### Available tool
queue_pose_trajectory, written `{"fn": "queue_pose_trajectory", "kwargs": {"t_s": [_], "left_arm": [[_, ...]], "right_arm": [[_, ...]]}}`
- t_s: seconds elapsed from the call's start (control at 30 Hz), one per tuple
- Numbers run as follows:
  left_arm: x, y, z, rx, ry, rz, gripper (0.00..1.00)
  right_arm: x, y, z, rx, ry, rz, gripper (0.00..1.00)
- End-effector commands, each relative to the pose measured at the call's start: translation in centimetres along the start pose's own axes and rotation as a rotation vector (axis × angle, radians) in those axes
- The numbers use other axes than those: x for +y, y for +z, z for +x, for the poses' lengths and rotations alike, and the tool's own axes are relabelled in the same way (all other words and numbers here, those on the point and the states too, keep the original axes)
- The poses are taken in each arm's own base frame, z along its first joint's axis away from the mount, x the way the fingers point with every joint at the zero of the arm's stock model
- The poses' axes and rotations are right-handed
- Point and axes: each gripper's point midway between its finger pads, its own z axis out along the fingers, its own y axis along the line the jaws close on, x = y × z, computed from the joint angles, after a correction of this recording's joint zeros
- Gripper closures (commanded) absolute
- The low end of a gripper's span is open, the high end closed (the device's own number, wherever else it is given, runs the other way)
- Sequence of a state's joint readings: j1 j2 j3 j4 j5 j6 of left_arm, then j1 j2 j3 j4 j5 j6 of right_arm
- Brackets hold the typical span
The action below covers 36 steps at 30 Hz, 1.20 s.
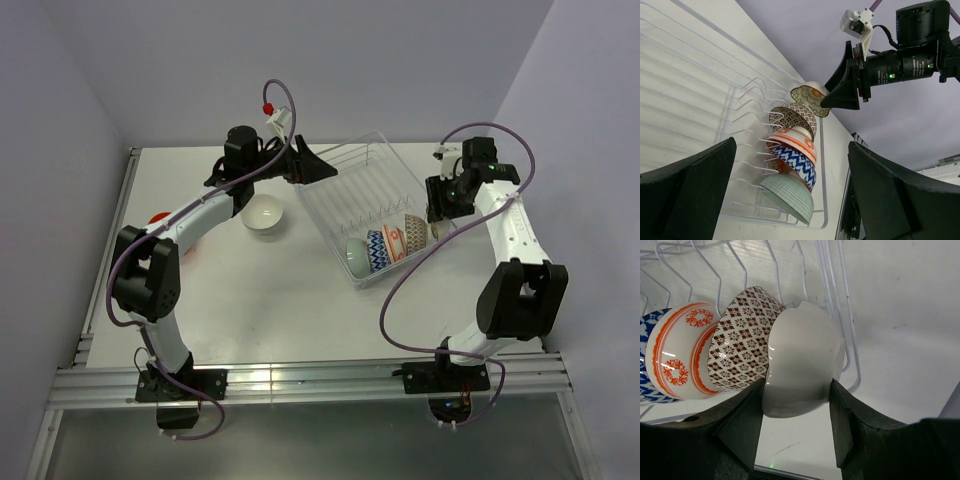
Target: Load the bowls into the dish rack
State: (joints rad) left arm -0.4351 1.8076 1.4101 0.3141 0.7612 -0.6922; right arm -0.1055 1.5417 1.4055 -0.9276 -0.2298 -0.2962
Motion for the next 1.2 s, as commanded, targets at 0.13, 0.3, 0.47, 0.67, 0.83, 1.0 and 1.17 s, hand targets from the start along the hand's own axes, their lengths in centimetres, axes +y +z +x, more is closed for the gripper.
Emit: {"fn": "queue_pose_trajectory", "kwargs": {"t_s": [0.13, 0.3, 0.47, 0.67, 0.83, 1.0, 1.17], "left_arm": [[-2.3, -1.0, -1.9, -0.044, 0.073, 0.029, 0.00], [-2.3, -1.0, -1.8, -0.041, 0.075, 0.028, 0.00], [-2.1, -0.9, -1.7, -0.038, 0.073, 0.026, 0.01], [-2.0, -1.0, -1.6, -0.038, 0.075, 0.024, 0.01], [-2.1, -1.1, -1.4, -0.037, 0.076, 0.022, 0.00], [-2.0, -1.3, -1.4, -0.040, 0.077, 0.019, 0.01], [-2.0, -1.4, -1.4, -0.041, 0.075, 0.018, 0.01]], "right_arm": [[-0.6, 1.0, -0.6, -0.012, 0.005, 0.068, 1.00], [-0.5, 1.5, -0.4, 0.005, 0.009, 0.102, 1.00], [0.0, 1.8, -0.2, 0.021, 0.003, 0.123, 1.00], [0.3, 2.5, 0.6, 0.066, 0.016, 0.122, 1.00], [-0.1, 3.0, 1.3, 0.099, 0.030, 0.156, 0.77], [-0.9, 2.9, 1.3, 0.099, 0.051, 0.205, 0.78], [-0.8, 3.2, 2.1, 0.139, 0.092, 0.214, 0.77]]}}
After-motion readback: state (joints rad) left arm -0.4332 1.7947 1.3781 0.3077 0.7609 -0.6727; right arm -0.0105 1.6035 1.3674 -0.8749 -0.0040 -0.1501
